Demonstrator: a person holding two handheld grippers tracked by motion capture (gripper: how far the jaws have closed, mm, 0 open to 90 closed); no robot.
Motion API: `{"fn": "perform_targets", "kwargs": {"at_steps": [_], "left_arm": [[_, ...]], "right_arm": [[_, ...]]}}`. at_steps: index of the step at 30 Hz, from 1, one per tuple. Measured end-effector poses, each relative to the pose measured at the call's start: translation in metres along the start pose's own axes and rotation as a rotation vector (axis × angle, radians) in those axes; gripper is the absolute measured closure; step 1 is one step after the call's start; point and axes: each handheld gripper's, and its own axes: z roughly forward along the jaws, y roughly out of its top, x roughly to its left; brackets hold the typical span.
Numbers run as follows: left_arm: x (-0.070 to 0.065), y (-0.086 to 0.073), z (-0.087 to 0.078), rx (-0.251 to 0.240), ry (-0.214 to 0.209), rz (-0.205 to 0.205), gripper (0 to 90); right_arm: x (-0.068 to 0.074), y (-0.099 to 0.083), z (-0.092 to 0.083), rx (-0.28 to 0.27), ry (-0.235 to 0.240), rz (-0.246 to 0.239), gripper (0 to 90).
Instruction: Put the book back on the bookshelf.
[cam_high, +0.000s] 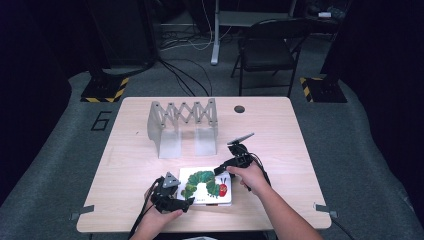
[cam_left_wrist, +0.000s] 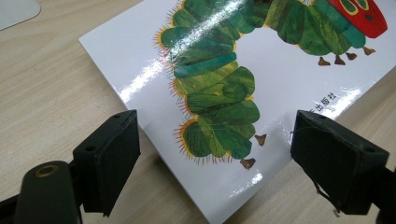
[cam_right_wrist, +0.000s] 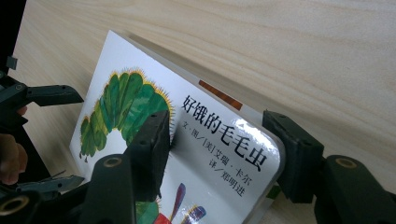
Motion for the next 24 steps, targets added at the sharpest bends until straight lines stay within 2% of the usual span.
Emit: {"fn": "perform_targets", "kwargs": {"at_steps": [2, 5, 6, 11, 15, 18, 20, 21, 24], "left_arm": [[0.0, 0.0, 0.001, 0.0, -0.002, -0.002, 15.1], [0.0, -0.001, 0.003, 0.002, 0.004, -0.003, 14.4], [-0.001, -0.002, 0.003, 0.001, 0.007, -0.009, 12.4], [0.002, -0.003, 0.005, 0.007, -0.013, -0.04, 11.7], [0.003, -0.003, 0.006, 0.012, -0.027, -0.045, 10.5], [0.004, -0.003, 0.007, 0.015, -0.018, -0.035, 7.6], [0.006, -0.003, 0.008, 0.028, -0.031, -0.04, 6.9], [0.007, -0.004, 0.009, 0.027, -0.041, -0.057, 6.1], [0.008, -0.004, 0.011, 0.024, -0.045, -0.074, 3.4]], "right_arm": [[0.0, 0.0, 0.0, -0.005, -0.003, -0.011, 43.0], [0.002, -0.001, -0.001, -0.003, -0.005, -0.003, 42.7], [0.003, -0.002, -0.002, -0.009, -0.011, -0.022, 42.7], [0.007, -0.004, -0.005, -0.014, -0.018, -0.027, 42.9], [0.009, -0.005, -0.008, -0.018, -0.021, -0.038, 43.3], [0.01, -0.006, -0.009, -0.025, -0.023, -0.042, 43.2], [0.012, -0.006, -0.01, -0.025, -0.023, -0.039, 43.3], [0.012, -0.007, -0.011, -0.024, -0.022, -0.043, 43.3], [0.013, -0.007, -0.012, -0.032, -0.024, -0.051, 43.4]]}}
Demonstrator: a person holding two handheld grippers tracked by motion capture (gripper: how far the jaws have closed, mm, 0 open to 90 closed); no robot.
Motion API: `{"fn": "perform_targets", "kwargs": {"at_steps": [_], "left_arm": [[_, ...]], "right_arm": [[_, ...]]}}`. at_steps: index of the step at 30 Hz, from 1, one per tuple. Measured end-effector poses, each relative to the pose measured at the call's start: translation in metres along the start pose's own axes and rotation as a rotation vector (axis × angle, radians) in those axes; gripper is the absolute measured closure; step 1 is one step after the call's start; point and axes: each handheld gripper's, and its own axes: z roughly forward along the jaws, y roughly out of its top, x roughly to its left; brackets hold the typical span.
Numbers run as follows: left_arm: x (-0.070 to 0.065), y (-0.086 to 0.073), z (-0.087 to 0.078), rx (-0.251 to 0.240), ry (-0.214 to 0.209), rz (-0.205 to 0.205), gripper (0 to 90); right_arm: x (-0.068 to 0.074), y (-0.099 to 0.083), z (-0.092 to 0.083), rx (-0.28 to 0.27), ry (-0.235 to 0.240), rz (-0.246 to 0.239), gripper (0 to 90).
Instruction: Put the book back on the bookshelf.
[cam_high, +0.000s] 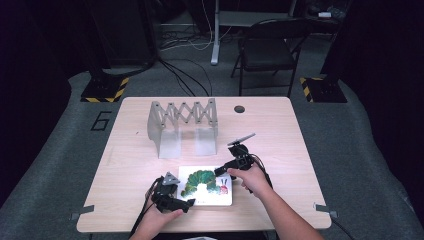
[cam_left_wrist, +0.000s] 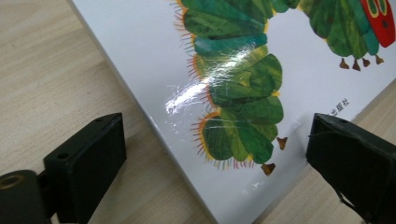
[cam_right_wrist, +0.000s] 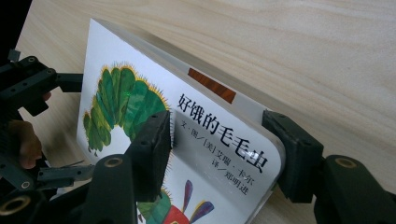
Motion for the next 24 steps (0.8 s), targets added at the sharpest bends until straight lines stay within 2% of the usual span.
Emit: {"fn": "perform_targets", "kwargs": {"at_steps": [5, 7, 10, 12, 16, 19, 21, 24], "left_arm": [[-0.001, 0.002, 0.002, 0.004, -0.005, 0.014, 3.5], [0.0, 0.004, 0.003, 0.008, -0.016, 0.031, 3.6], [0.0, 0.005, 0.004, 0.006, -0.038, 0.033, 6.2], [-0.001, 0.006, 0.005, 0.004, -0.051, 0.018, 7.4], [0.0, 0.009, 0.004, 0.022, -0.05, 0.022, 7.7], [-0.001, 0.009, 0.003, 0.021, -0.059, -0.005, 8.8], [0.0, 0.009, 0.002, 0.021, -0.056, 0.003, 9.0], [0.002, 0.01, 0.0, 0.011, -0.064, -0.033, 12.3]], "right_arm": [[0.003, -0.001, -0.002, -0.008, 0.0, -0.004, 43.4], [0.005, -0.001, -0.004, -0.019, 0.005, -0.006, 43.5], [0.006, -0.002, -0.005, -0.018, 0.008, -0.003, 43.6], [0.007, -0.002, -0.006, -0.02, 0.002, -0.014, 43.5], [0.009, -0.002, -0.006, -0.022, -0.009, -0.013, 43.5], [0.01, -0.003, -0.006, -0.029, -0.021, -0.031, 43.4], [0.012, -0.004, -0.007, -0.033, -0.03, -0.041, 43.4], [0.014, -0.005, -0.008, -0.042, -0.04, -0.053, 43.8]]}}
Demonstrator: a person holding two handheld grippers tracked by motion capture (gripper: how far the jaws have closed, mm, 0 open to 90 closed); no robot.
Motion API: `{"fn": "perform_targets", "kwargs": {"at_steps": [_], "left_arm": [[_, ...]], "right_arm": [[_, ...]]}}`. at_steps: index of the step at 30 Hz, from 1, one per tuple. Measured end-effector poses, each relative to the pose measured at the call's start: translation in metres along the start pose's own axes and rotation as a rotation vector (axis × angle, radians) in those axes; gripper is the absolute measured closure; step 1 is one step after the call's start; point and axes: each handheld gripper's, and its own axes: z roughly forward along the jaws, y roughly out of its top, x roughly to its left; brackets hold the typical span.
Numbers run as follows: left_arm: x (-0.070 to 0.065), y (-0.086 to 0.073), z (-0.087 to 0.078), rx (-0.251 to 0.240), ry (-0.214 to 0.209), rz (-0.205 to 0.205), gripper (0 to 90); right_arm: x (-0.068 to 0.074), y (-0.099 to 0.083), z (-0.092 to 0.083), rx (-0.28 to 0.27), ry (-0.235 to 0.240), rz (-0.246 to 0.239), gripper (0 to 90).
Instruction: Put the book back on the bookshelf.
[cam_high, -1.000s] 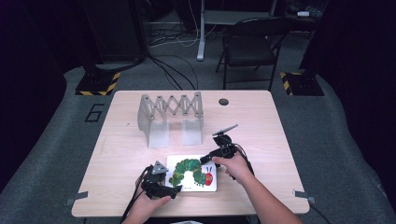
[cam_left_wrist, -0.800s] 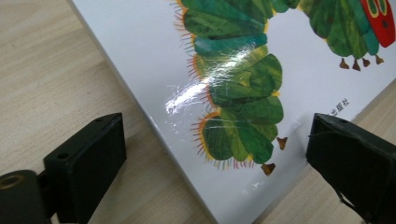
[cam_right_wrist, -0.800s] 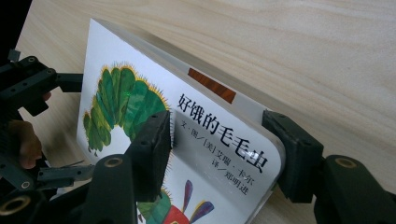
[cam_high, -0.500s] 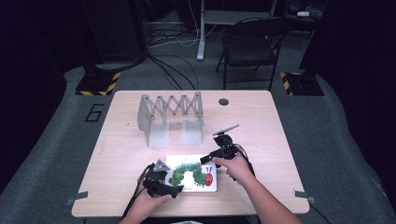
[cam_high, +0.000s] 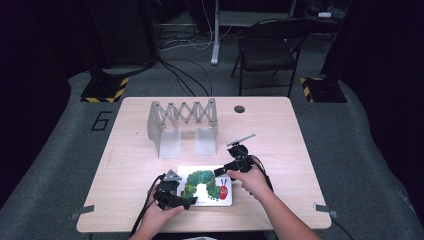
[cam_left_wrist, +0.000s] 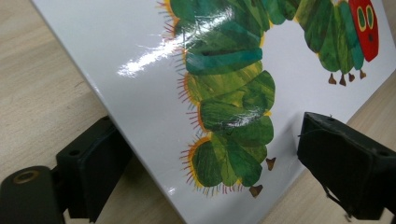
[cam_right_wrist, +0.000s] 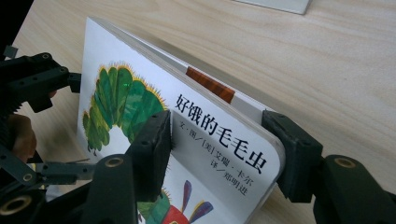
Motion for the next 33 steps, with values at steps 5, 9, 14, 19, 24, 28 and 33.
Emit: {"fn": "perform_targets", "kwargs": {"at_steps": [5, 9, 14, 19, 24, 28, 33], "left_arm": [[0.002, 0.0, -0.003, -0.01, -0.01, -0.047, 18.1], [0.003, 0.001, -0.007, -0.011, -0.021, -0.057, 24.0], [0.001, 0.004, -0.012, -0.023, 0.0, -0.049, 29.5], [-0.002, 0.005, -0.017, -0.028, 0.037, -0.011, 32.9], [-0.004, 0.008, -0.023, -0.062, 0.061, -0.033, 38.8], [-0.002, 0.012, -0.03, -0.071, 0.068, -0.027, 43.2], [-0.001, 0.016, -0.039, -0.103, 0.088, -0.013, 47.2]], "right_arm": [[0.002, -0.001, -0.001, -0.006, -0.001, -0.009, 44.5], [0.004, -0.002, -0.005, -0.015, -0.003, -0.018, 45.1], [0.008, -0.002, -0.011, -0.035, -0.009, -0.041, 46.2], [0.016, -0.001, -0.018, -0.039, -0.027, -0.079, 46.1], [0.025, 0.001, -0.027, -0.042, -0.039, -0.107, 45.8], [0.033, 0.002, -0.033, -0.049, -0.039, -0.129, 44.5], [0.035, 0.005, -0.036, -0.071, -0.031, -0.147, 43.1]]}}
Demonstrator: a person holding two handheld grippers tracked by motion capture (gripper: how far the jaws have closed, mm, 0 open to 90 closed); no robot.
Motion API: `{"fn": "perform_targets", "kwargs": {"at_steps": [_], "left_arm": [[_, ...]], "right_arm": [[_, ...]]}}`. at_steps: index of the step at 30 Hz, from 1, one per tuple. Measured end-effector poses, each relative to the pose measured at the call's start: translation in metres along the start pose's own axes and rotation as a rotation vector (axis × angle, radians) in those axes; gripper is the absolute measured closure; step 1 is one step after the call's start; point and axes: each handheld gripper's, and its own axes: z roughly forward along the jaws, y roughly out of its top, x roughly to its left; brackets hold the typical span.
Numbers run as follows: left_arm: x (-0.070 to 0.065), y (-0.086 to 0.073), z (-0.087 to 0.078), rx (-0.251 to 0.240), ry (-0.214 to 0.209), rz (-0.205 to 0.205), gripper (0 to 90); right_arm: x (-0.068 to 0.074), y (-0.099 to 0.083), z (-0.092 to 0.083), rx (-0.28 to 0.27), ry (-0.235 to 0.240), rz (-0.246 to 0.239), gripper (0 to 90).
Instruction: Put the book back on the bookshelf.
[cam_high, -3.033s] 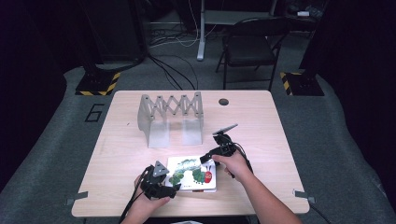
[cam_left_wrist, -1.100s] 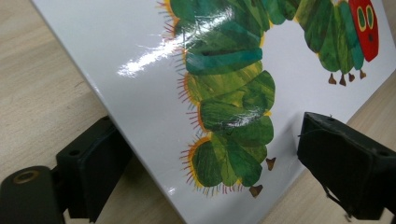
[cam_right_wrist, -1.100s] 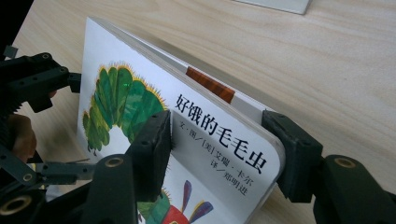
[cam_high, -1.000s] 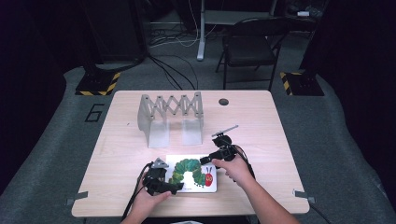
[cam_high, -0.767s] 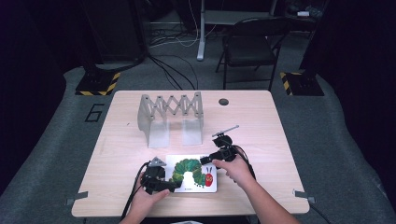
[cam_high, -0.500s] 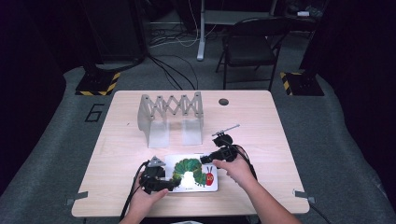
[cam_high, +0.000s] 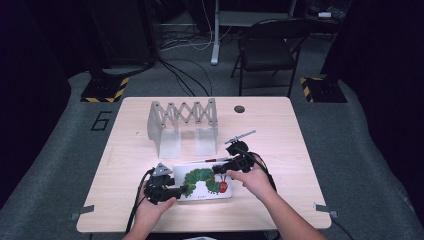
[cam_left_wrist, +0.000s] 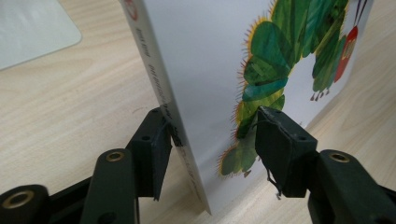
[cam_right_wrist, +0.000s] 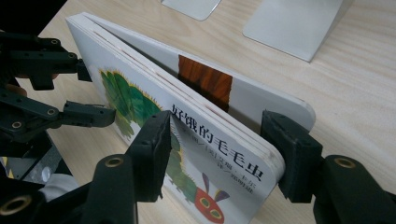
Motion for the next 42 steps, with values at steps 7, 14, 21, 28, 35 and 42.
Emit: {"fn": "perform_targets", "kwargs": {"at_steps": [7, 14, 21, 28, 35, 42], "left_arm": [[0.002, 0.001, -0.006, -0.005, 0.017, 0.002, 48.5], [-0.001, 0.0, -0.008, 0.002, 0.035, 0.031, 49.6], [-0.004, -0.003, -0.011, 0.018, 0.038, 0.059, 50.7], [-0.01, -0.008, -0.015, 0.031, 0.043, 0.103, 52.4], [-0.018, -0.013, -0.021, 0.031, 0.038, 0.146, 52.5], [-0.019, -0.015, -0.023, 0.002, 0.019, 0.13, 50.8]], "right_arm": [[0.007, 0.002, -0.001, 0.005, 0.005, -0.015, 42.4], [0.01, -0.001, -0.002, 0.003, 0.007, -0.03, 42.4], [0.017, -0.008, -0.004, 0.008, 0.0, -0.055, 42.5], [0.027, -0.023, -0.009, -0.009, -0.014, -0.092, 42.4], [0.034, -0.033, -0.012, -0.012, -0.022, -0.119, 41.6], [0.036, -0.041, -0.012, -0.035, -0.026, -0.122, 39.2]]}}
